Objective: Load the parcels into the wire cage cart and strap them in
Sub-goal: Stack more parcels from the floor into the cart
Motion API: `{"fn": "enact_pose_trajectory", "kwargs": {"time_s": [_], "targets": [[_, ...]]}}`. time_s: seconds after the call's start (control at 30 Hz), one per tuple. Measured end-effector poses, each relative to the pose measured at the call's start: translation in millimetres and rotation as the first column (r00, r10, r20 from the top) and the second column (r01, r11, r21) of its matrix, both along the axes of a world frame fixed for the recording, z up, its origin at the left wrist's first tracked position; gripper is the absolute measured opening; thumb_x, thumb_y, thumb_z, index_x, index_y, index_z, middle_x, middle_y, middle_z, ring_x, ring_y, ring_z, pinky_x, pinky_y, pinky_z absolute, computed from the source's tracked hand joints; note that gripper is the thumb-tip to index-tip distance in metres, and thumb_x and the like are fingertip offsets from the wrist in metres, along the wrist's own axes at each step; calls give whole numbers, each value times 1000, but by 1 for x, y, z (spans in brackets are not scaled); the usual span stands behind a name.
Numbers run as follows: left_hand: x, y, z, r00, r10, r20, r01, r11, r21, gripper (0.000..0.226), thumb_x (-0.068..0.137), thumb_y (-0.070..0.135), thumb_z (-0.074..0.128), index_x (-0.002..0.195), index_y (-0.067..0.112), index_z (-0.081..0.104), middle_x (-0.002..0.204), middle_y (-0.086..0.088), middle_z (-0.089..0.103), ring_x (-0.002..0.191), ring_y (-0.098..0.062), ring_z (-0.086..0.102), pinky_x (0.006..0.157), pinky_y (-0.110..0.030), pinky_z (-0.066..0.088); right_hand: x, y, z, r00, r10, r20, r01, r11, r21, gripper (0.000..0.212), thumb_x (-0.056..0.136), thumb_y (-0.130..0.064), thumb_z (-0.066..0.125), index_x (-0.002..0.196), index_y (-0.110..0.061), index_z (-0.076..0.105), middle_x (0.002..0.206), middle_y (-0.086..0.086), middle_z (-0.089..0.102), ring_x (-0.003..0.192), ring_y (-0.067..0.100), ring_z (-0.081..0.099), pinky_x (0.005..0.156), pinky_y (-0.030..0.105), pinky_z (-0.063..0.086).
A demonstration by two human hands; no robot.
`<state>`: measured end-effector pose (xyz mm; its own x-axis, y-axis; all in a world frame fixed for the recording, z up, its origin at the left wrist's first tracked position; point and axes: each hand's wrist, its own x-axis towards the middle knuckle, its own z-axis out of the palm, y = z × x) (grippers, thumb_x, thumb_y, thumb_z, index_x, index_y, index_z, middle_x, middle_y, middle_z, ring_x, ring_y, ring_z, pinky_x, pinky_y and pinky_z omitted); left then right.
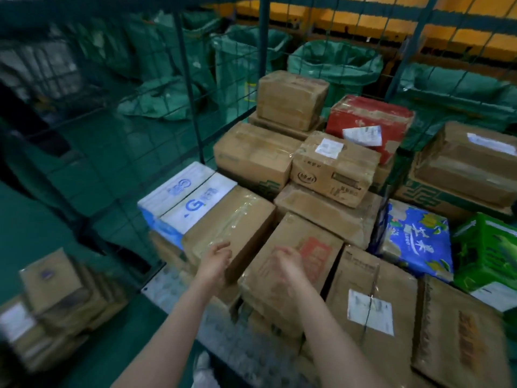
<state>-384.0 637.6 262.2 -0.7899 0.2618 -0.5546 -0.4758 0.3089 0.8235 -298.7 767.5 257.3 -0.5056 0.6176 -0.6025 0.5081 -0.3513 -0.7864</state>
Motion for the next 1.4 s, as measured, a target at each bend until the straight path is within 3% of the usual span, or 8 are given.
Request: {"fn": "enact_pose_trajectory", "kwargs": {"time_s": [0.2,0.37,0.47,0.53,0.6,0.8,1.07,1.4], "targets": [[6,-51,19,990,139,-1,-138,989,45,25,93,10,50,115,18,60,104,-4,59,88,-15,54,65,-27,40,-5,-42,5,995,102,-3,-102,990,-95,24,98,-12,43,118,-10,57,95,5,62,76,18,57,60,25,44],[14,-108,25,969,248,-3,-247,967,64,22,96,12,45,113,19,58,105,-2,58,86,-13,52,70,-28,40,-22,-92,11,972,235,17,-233,970,-76,22,98,-11,42,114,-8,57,101,10,66,84,24,61,74,33,52],[18,-152,20,941,338,-4,-337,939,63,24,96,11,44,114,16,58,92,3,58,75,-9,49,61,-22,36,-32,-127,6,935,355,19,-355,935,-7,22,94,-6,48,113,-4,59,80,7,58,63,17,55,60,29,47],[25,-190,18,916,402,-2,-401,915,52,24,97,10,42,115,16,56,88,4,55,71,-7,48,59,-22,35,-38,-161,5,904,428,14,-428,904,-7,10,96,-7,47,97,-11,56,73,5,52,47,11,50,46,22,40],[32,-226,13,892,452,7,-452,891,35,24,98,11,39,115,16,55,92,3,56,73,-7,48,59,-23,36,-43,-197,2,885,465,11,-465,885,-40,15,98,-11,43,84,-16,47,65,2,48,34,8,46,38,16,32],[66,-340,6,791,611,18,-611,791,-14,25,98,11,40,115,16,58,109,-1,57,86,-13,52,62,-27,36,-38,-315,-4,772,635,20,-631,770,-93,16,98,-15,44,83,-19,50,71,0,55,56,13,51,51,22,40],[107,-475,4,663,748,18,-748,663,-11,24,99,12,38,111,22,56,115,-1,56,103,-19,51,89,-36,40,-24,-444,-9,613,787,67,-782,617,-91,13,97,-14,44,100,-14,57,82,1,60,68,16,57,63,28,47],[157,-597,-11,463,884,58,-884,466,-46,27,96,11,43,118,18,58,106,-3,57,93,-19,51,77,-31,40,-15,-589,-13,421,906,37,-903,423,-73,17,97,-13,42,99,-14,59,83,2,62,65,16,57,61,27,47]]}}
